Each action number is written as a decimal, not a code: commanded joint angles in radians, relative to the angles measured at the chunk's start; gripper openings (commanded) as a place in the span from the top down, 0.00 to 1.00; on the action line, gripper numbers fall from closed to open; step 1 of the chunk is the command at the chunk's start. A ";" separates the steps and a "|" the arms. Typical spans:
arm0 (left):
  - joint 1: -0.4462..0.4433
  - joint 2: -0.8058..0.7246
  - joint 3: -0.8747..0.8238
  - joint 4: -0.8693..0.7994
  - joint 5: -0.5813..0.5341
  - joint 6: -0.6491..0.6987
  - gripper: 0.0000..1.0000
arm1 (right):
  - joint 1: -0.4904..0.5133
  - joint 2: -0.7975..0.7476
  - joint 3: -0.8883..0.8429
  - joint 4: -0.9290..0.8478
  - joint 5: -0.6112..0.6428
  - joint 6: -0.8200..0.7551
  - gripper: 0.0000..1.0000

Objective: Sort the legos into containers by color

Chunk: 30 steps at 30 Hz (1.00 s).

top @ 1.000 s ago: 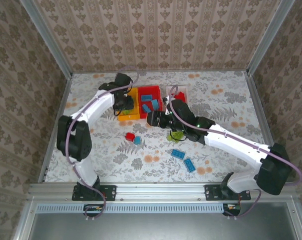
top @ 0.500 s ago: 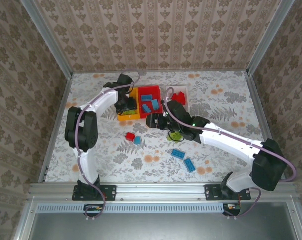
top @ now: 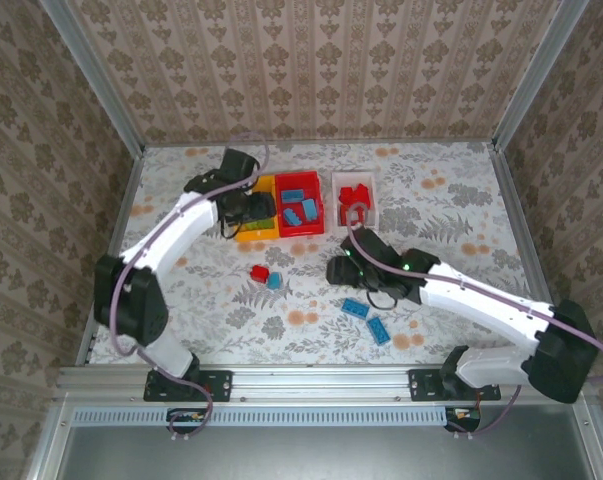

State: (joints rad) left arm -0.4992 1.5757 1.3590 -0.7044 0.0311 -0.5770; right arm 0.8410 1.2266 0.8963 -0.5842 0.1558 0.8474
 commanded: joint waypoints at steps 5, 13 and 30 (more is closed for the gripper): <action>-0.316 -0.328 -0.335 0.205 -0.032 -0.196 0.29 | 0.058 -0.088 -0.218 -0.238 0.022 0.117 0.24; -0.627 -0.538 -0.539 0.290 -0.191 -0.417 0.26 | 0.058 0.054 -0.247 -0.129 -0.019 0.076 0.25; -0.716 -0.609 -0.412 0.143 -0.390 -0.382 0.27 | 0.061 0.011 -0.157 -0.189 0.085 0.041 0.74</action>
State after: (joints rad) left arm -1.2102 1.0183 0.8742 -0.5041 -0.2600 -0.9863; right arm 0.8951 1.3087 0.6628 -0.6922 0.1631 0.9131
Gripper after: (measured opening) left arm 0.727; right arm 0.315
